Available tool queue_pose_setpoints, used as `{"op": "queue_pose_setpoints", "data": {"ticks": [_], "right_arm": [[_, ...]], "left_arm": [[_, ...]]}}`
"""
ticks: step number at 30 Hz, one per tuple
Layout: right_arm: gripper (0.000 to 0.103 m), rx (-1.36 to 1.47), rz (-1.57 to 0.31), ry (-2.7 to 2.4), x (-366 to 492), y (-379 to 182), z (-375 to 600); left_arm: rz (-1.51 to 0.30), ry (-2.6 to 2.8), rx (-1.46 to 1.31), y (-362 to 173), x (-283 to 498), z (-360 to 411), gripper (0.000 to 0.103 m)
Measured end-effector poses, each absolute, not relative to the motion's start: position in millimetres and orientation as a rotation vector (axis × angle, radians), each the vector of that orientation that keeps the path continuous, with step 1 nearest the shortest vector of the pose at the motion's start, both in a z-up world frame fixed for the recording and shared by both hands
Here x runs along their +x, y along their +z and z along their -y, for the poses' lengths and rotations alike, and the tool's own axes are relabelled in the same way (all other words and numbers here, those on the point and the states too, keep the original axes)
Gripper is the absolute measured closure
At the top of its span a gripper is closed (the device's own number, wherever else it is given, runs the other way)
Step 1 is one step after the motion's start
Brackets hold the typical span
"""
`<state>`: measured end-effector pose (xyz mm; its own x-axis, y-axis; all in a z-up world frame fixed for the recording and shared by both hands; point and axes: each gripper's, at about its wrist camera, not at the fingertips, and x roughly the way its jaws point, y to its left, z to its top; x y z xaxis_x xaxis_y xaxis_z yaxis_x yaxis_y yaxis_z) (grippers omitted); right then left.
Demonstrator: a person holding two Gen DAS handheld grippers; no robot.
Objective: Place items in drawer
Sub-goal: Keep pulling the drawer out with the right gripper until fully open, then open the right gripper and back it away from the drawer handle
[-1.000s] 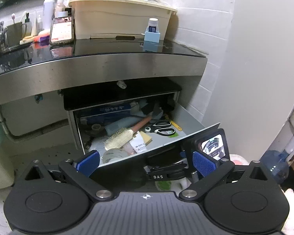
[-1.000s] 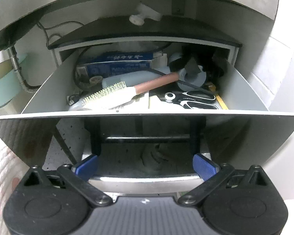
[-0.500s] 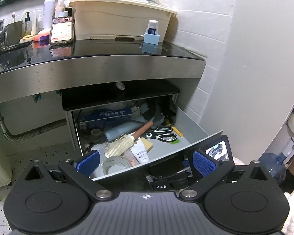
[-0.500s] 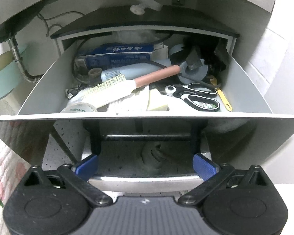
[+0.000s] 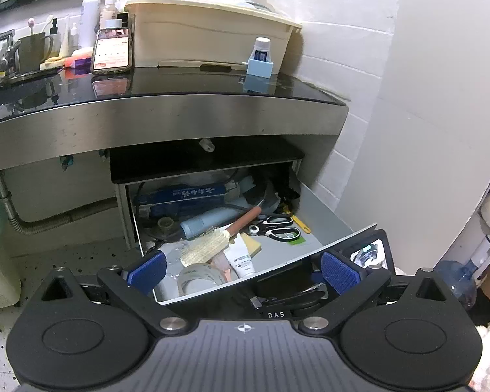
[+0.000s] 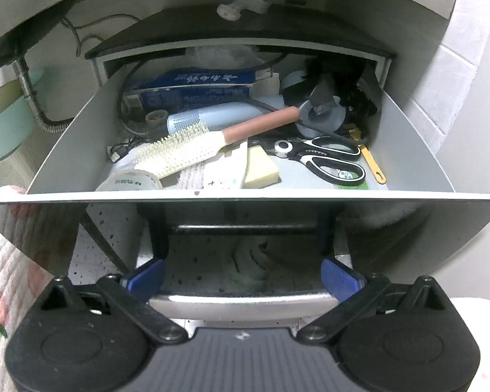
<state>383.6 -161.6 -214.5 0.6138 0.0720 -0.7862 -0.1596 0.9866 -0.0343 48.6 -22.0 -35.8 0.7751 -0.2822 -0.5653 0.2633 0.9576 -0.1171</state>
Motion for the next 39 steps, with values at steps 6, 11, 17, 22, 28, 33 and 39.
{"op": "queue_pose_setpoints", "data": {"ticks": [6, 11, 17, 22, 28, 33, 39], "right_arm": [[0.001, -0.086, -0.873, 0.133, 377, -204, 166], [0.000, -0.104, -0.766, 0.151, 357, -182, 167], [0.000, -0.102, -0.628, 0.173, 321, -162, 169], [0.000, -0.110, -0.568, 0.199, 297, -152, 171], [0.000, -0.151, -0.521, 0.223, 278, -149, 165], [0.000, -0.143, -0.499, 0.225, 274, -148, 165], [0.000, -0.119, -0.475, 0.226, 269, -141, 167]], "left_arm": [[-0.602, -0.266, 0.006, -36, 52, 23, 0.001], [-0.592, -0.240, 0.032, -36, 56, 22, 0.001], [-0.589, -0.203, 0.006, -39, 66, 8, 0.001], [-0.537, -0.159, 0.073, -33, 68, 7, 0.001], [-0.528, -0.172, 0.101, -30, 75, 6, 0.001], [-0.492, -0.154, 0.158, -21, 78, 9, 0.001], [-0.416, -0.233, 0.098, -7, 78, 4, 0.001]]}}
